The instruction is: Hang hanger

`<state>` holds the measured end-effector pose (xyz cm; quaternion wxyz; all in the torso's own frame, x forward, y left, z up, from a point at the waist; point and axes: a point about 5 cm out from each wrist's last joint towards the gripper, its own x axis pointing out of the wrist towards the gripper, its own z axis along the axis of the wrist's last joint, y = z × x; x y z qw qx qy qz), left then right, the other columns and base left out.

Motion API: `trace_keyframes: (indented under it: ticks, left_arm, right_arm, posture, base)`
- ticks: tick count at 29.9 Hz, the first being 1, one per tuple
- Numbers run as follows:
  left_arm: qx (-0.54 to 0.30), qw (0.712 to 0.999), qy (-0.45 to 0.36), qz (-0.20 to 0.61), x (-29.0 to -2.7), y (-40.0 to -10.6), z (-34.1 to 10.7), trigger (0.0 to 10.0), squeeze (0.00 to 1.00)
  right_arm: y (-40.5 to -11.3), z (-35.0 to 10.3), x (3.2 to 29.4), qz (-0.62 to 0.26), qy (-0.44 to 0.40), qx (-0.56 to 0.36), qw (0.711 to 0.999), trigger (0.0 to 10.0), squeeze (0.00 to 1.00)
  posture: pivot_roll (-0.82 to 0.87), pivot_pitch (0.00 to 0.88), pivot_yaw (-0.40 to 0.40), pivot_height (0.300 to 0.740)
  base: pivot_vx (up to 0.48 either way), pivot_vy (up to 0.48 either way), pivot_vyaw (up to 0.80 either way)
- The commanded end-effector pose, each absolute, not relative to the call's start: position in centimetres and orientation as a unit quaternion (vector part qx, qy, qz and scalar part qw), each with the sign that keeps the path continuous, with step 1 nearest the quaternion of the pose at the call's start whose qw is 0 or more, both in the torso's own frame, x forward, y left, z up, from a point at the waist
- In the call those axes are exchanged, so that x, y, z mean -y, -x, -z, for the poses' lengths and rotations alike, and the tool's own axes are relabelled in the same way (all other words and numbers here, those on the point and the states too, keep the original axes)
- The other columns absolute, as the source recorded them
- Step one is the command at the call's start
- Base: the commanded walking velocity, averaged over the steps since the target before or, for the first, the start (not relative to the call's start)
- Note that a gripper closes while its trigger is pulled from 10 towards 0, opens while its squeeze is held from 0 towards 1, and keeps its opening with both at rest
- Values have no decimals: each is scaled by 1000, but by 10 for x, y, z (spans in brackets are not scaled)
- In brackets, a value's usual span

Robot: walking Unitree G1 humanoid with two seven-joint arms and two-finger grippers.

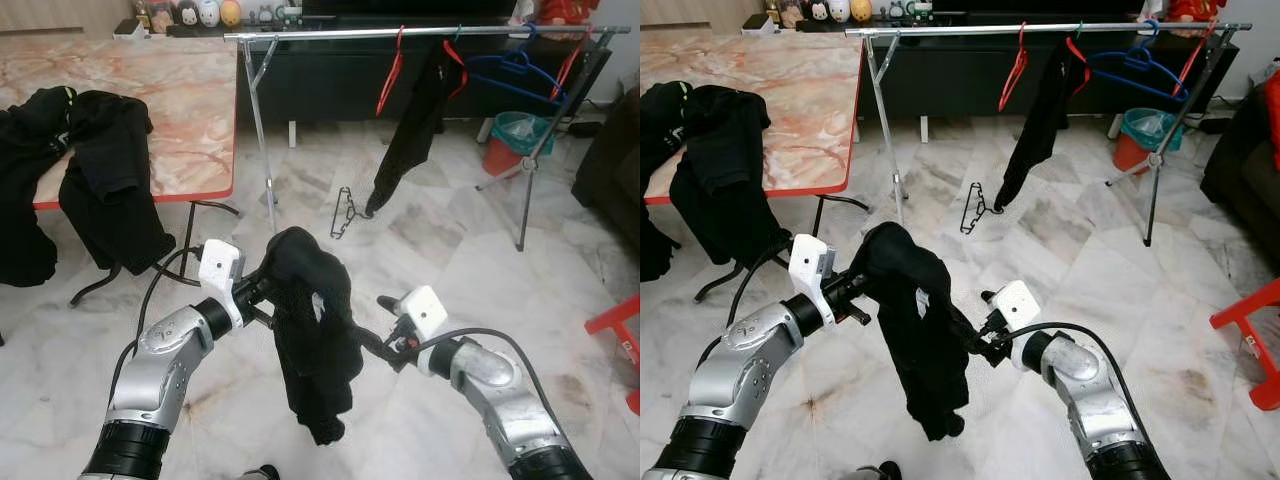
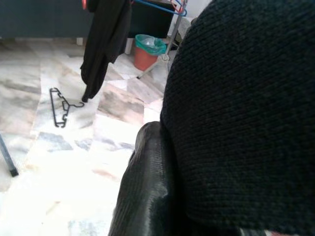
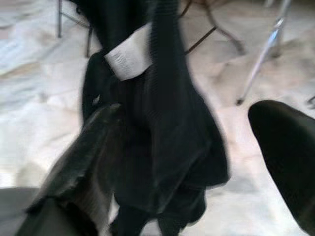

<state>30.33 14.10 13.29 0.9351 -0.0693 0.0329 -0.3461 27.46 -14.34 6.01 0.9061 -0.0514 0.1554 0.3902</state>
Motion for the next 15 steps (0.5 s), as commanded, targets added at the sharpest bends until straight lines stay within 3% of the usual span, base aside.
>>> trace_keyframes:
  ticks: [1,5,6,7,15]
  left_arm:
    - [-12,932,69,356,-141,-301,-144,10000,0]
    - [-16,928,73,366,-137,-300,-143,10000,0]
    - [-17,927,74,368,-136,-300,-142,10000,0]
    - [-18,925,76,371,-135,-299,-142,10000,0]
    - [-24,914,82,397,-132,-294,-143,10000,0]
  right_arm:
    - [-268,-67,137,-428,37,-137,892,10000,1000]
    - [-257,-72,130,-483,18,-130,866,10000,1000]
    - [-259,-70,131,-478,28,-130,868,10000,933]
    - [-261,-69,132,-467,30,-130,874,10000,0]
    - [-273,-69,133,-435,46,-119,891,10000,0]
  posture:
    - [4,74,2,740]
    - [2,74,3,740]
    - [1,74,3,740]
    - [0,73,4,740]
    - [7,72,4,740]
  base:
    - [0,0,0]
    - [0,0,0]
    - [0,0,0]
    - [0,0,0]
    - [0,0,0]
